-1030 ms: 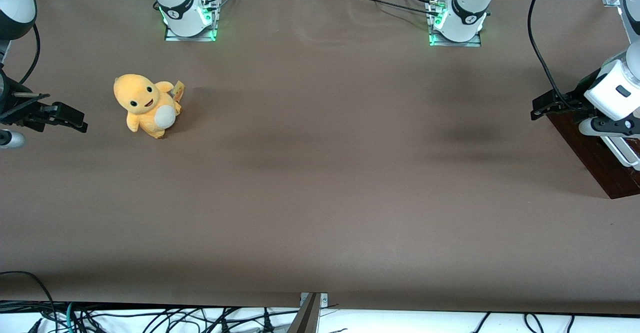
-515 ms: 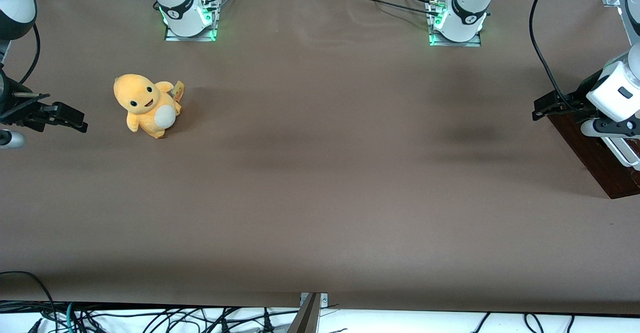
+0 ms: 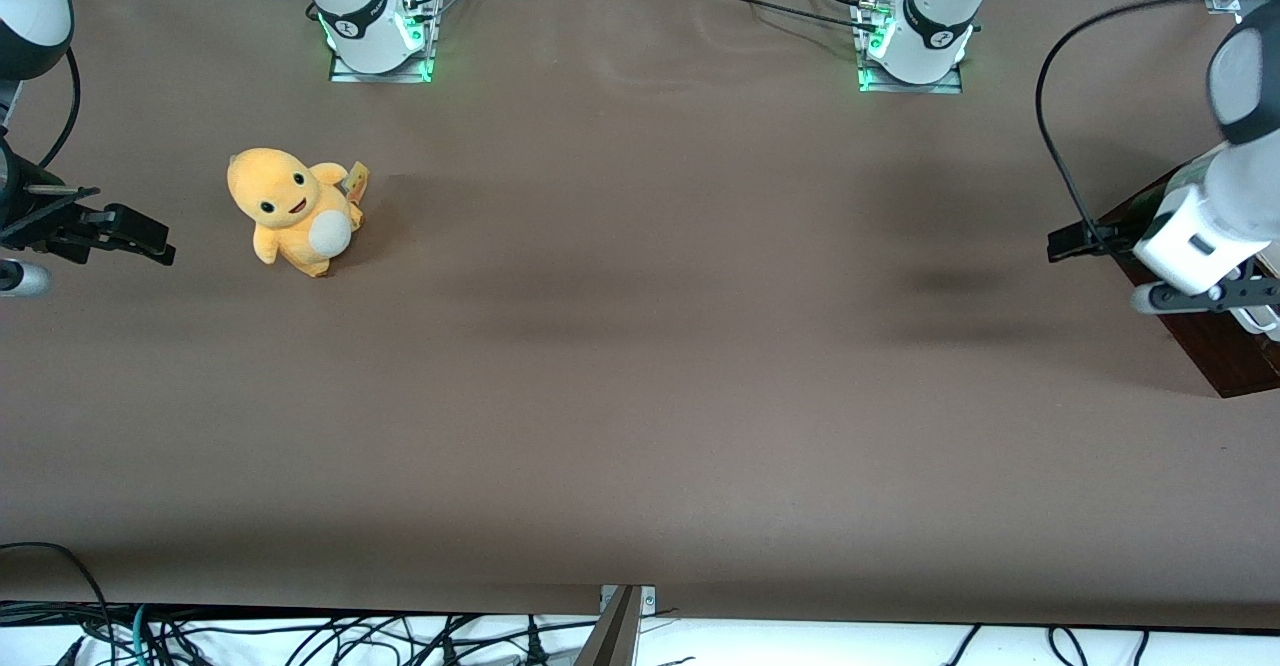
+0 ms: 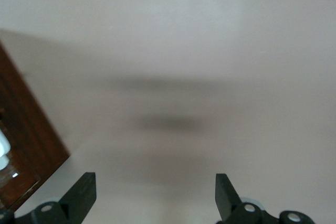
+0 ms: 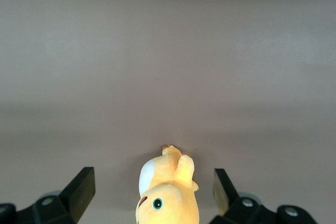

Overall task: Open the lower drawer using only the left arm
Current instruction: 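Move the open left gripper down to the lower drawer's white handle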

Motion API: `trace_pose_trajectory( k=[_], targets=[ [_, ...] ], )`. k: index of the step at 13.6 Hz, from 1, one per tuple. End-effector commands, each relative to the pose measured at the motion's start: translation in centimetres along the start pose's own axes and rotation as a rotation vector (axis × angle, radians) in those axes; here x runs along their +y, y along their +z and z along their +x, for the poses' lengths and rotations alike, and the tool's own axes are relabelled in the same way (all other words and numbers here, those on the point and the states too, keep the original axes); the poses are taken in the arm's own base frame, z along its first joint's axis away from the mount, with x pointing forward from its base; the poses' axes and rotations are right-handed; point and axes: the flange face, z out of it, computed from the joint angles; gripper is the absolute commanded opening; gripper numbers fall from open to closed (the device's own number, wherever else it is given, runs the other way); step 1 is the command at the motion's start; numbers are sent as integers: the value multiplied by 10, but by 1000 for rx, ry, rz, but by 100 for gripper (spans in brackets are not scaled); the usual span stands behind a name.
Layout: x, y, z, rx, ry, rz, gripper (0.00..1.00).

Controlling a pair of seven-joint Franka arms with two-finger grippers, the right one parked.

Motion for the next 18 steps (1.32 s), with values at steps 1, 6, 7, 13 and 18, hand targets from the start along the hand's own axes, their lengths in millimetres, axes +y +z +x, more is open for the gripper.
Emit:
trace_pose_trajectory(
  k=[1,6,7,13,18],
  targets=[
    [2,22,9,-52,-79,114,100],
    [4,90,31,-197,-142,344,100],
    [0,97,34,-228,-142,383,100],
    [-13,182,61,-354,-118,763,100],
    [-28,235,70,-437,-81,1032,100]
  ],
)
